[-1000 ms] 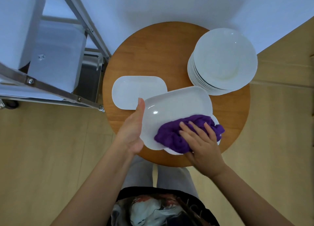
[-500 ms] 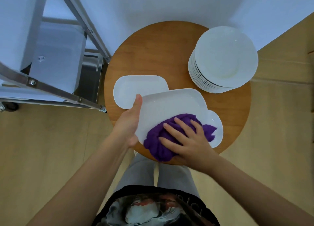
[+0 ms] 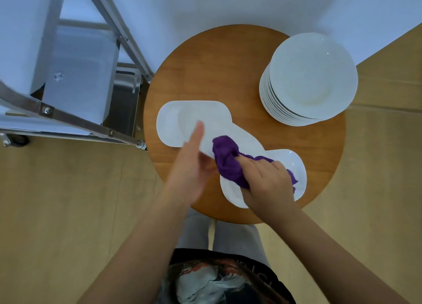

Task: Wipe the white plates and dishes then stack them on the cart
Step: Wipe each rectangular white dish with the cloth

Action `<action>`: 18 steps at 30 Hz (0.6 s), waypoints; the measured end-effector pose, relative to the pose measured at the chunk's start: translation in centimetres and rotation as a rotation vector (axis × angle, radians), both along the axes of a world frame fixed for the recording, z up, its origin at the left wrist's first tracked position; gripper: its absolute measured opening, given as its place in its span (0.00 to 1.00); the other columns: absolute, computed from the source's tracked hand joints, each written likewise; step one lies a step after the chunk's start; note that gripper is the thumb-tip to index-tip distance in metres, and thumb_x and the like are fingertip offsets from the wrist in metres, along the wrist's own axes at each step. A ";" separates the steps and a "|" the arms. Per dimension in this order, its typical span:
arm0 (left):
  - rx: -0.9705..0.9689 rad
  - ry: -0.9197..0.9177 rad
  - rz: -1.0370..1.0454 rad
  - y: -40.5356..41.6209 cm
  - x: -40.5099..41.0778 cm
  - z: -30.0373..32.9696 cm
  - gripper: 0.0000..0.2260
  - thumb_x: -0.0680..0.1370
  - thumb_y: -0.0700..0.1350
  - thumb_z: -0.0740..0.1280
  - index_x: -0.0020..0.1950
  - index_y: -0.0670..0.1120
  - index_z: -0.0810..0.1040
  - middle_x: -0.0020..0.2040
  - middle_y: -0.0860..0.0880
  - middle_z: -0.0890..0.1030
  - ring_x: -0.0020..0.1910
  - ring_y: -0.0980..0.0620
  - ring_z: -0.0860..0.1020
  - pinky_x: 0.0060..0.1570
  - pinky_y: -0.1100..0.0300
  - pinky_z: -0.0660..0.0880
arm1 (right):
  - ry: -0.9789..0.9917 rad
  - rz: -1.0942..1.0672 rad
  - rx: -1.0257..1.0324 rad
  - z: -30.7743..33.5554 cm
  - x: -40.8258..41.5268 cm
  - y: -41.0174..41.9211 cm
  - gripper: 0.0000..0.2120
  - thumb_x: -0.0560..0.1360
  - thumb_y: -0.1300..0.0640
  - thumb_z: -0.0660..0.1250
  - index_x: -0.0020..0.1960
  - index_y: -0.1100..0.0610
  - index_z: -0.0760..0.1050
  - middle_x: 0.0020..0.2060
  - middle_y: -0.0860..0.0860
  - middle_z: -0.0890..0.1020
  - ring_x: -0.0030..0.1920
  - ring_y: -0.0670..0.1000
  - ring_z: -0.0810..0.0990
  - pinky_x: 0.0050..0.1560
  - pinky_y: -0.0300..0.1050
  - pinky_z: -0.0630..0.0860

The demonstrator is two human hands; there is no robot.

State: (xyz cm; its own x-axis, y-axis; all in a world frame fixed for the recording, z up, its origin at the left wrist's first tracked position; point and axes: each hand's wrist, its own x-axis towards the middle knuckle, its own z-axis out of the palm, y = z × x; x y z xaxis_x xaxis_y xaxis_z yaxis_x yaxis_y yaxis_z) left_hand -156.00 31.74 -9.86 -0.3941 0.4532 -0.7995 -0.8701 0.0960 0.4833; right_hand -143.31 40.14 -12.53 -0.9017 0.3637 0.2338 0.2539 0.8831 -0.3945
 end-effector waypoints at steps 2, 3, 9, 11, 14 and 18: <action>-0.046 -0.021 0.061 1.1 2.1 0.1 0.35 0.65 0.66 0.62 0.64 0.44 0.73 0.57 0.43 0.80 0.57 0.45 0.79 0.54 0.53 0.78 | 0.047 -0.081 0.009 0.3 -1.0 -1.3 0.10 0.72 0.59 0.68 0.49 0.64 0.81 0.40 0.56 0.85 0.36 0.56 0.83 0.34 0.46 0.78; -0.060 -0.038 0.114 1.3 2.4 -0.1 0.33 0.67 0.66 0.61 0.62 0.45 0.74 0.55 0.44 0.80 0.55 0.46 0.80 0.50 0.54 0.79 | 0.055 -0.100 0.034 0.3 -1.4 -1.8 0.11 0.73 0.58 0.68 0.50 0.63 0.81 0.43 0.56 0.85 0.39 0.56 0.84 0.37 0.47 0.78; -0.080 0.003 0.142 0.1 -0.1 -2.0 0.22 0.76 0.66 0.55 0.57 0.52 0.74 0.49 0.49 0.85 0.47 0.48 0.84 0.41 0.54 0.81 | -0.010 0.099 0.033 -1.4 1.2 -1.7 0.21 0.76 0.47 0.61 0.62 0.59 0.77 0.60 0.53 0.80 0.62 0.56 0.76 0.61 0.56 0.71; -0.069 0.041 0.075 -0.2 -0.6 -2.0 0.18 0.77 0.65 0.54 0.54 0.55 0.74 0.44 0.52 0.85 0.42 0.51 0.84 0.36 0.57 0.81 | -0.051 0.189 -0.002 -2.0 2.6 -0.6 0.24 0.75 0.44 0.61 0.66 0.55 0.71 0.64 0.52 0.76 0.67 0.55 0.71 0.65 0.59 0.67; -0.078 0.075 0.019 -0.7 -1.0 -2.3 0.16 0.79 0.64 0.52 0.54 0.57 0.74 0.47 0.53 0.85 0.47 0.49 0.84 0.45 0.52 0.81 | -0.115 0.185 -0.067 -2.2 3.3 2.0 0.27 0.77 0.38 0.54 0.68 0.54 0.66 0.67 0.51 0.71 0.71 0.55 0.64 0.69 0.64 0.58; -0.076 0.100 -0.035 -1.2 -1.8 -2.7 0.13 0.80 0.61 0.53 0.55 0.58 0.74 0.51 0.52 0.84 0.50 0.48 0.83 0.50 0.49 0.80 | -0.128 0.000 -0.573 -0.7 2.2 2.0 0.25 0.78 0.37 0.49 0.69 0.48 0.66 0.73 0.47 0.60 0.75 0.51 0.56 0.72 0.47 0.58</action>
